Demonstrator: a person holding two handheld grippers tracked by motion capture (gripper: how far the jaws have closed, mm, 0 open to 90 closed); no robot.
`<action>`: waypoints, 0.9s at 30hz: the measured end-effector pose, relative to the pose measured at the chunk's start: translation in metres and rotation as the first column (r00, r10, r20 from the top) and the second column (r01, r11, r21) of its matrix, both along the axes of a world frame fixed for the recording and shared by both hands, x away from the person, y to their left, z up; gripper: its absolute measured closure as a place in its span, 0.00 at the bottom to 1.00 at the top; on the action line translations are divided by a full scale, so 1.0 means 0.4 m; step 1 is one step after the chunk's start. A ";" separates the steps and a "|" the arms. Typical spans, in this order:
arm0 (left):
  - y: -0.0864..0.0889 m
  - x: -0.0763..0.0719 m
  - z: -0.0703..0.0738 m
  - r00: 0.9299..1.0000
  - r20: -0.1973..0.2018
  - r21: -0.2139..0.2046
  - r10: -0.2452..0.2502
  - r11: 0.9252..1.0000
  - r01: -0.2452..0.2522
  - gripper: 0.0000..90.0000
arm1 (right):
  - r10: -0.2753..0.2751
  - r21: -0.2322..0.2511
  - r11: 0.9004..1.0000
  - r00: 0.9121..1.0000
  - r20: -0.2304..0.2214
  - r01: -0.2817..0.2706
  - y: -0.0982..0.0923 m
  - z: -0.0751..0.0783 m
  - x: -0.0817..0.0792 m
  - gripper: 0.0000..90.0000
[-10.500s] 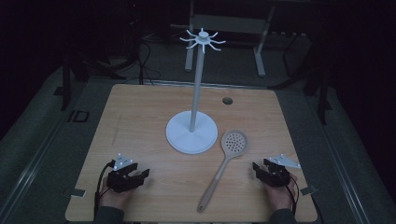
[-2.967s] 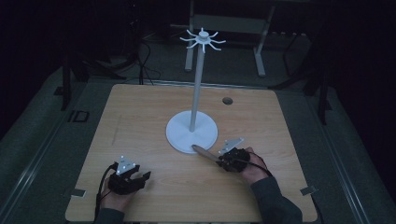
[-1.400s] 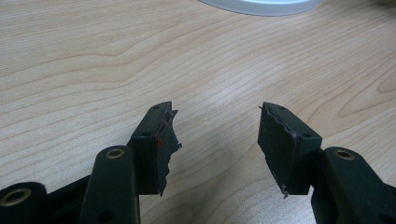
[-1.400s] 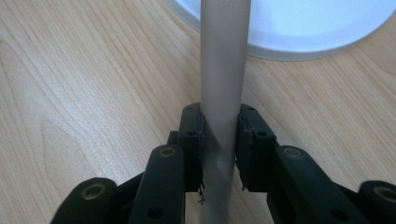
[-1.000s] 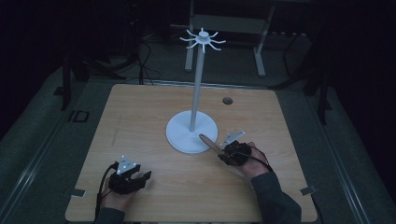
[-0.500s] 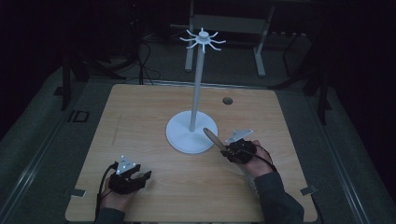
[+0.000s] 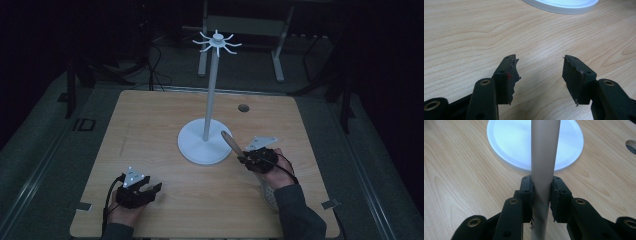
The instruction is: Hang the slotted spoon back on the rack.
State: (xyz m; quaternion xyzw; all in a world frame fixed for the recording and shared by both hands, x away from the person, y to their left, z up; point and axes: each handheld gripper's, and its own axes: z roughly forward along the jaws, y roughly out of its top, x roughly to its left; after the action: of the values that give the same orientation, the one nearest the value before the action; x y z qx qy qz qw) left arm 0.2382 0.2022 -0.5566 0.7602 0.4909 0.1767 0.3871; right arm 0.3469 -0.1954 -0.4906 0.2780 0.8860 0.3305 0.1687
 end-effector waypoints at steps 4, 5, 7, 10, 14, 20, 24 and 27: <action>0.002 0.000 0.001 1.000 0.003 -0.002 0.000 1.000 0.000 0.50 | -0.004 0.014 1.000 1.000 0.012 0.004 -0.001 0.004 0.001 0.82; 0.002 0.000 0.002 1.000 0.004 -0.002 0.001 1.000 -0.001 0.50 | -0.007 0.019 1.000 1.000 0.014 0.006 -0.001 0.005 0.000 0.82; 0.002 -0.001 0.002 1.000 0.005 0.000 0.001 1.000 -0.001 0.50 | -0.009 0.029 1.000 1.000 0.024 0.009 -0.001 0.008 0.000 0.82; 0.001 -0.001 0.002 1.000 0.005 0.001 0.000 1.000 0.000 0.50 | -0.008 0.043 0.999 0.999 0.041 0.007 -0.001 0.015 -0.003 0.82; 0.001 -0.001 0.002 1.000 0.008 0.001 0.001 1.000 -0.001 0.50 | -0.014 0.059 0.998 0.999 0.053 0.011 -0.002 0.023 -0.003 0.82; 0.001 -0.001 0.003 1.000 0.014 0.002 -0.002 1.000 0.002 0.50 | -0.023 0.088 0.996 0.997 0.080 0.016 -0.003 0.036 -0.003 0.82; 0.000 -0.002 0.003 1.000 0.012 0.004 -0.003 1.000 0.003 0.50 | -0.029 0.109 0.994 0.994 0.101 0.018 0.002 0.048 -0.003 0.82; 0.001 -0.001 0.003 1.000 0.013 0.004 -0.002 1.000 0.002 0.50 | -0.029 0.120 0.993 0.993 0.118 0.015 0.006 0.059 -0.001 0.82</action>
State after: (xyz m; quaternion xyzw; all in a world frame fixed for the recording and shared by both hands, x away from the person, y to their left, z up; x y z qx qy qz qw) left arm 0.2376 0.2027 -0.5554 0.7603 0.4872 0.1822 0.3892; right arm 0.3467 -0.1928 -0.4672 0.2770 0.8501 0.3967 0.2081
